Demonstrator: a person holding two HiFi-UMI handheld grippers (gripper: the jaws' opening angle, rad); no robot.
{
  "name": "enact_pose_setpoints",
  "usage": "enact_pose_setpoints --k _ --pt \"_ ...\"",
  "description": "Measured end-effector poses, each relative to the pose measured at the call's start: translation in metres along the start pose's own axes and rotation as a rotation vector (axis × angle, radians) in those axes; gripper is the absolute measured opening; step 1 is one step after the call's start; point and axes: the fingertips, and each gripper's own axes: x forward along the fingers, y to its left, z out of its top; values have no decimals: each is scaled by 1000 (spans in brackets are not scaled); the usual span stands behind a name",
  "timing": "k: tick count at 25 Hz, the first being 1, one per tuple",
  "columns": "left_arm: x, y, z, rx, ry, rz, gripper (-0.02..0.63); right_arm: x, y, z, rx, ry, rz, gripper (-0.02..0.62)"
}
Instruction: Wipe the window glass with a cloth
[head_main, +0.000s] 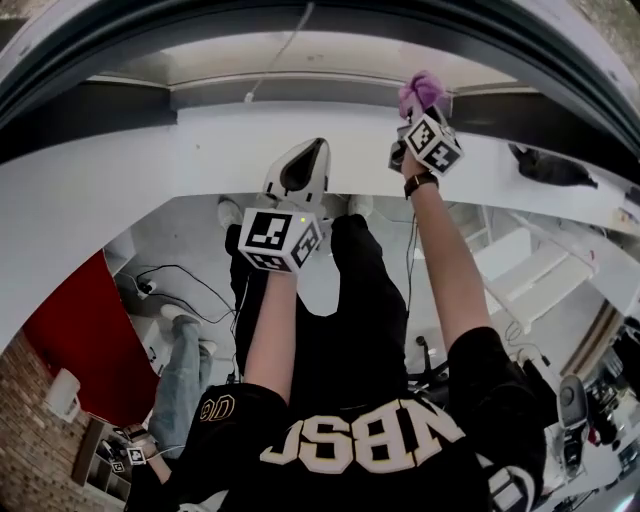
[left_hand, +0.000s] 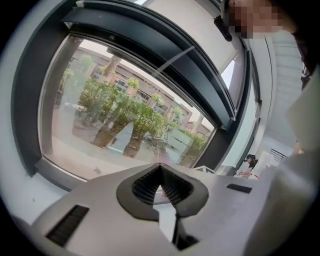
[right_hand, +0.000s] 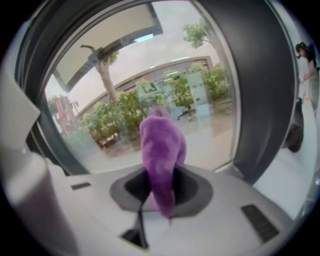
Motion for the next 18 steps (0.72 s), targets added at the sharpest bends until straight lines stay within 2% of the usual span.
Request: enact_pose_setpoints --k 2,4,8,11,14,18 --pt "-26 36 12 1 -6 35 23 0 66 -29 11 24 86 91" --pt "-54 76 24 10 -13 76 23 3 144 -63 -21 52 193 91" --pt "-114 164 54 93 -9 172 23 18 312 -131 -238 103 418 91" --pt "-157 220 72 116 -6 230 23 28 426 -174 -356 140 585 91" --pt "-183 252 78 128 1 269 23 43 498 -206 -401 183 688 91" --pt "-201 272 82 140 -2 302 23 72 548 -223 -394 201 717 91"
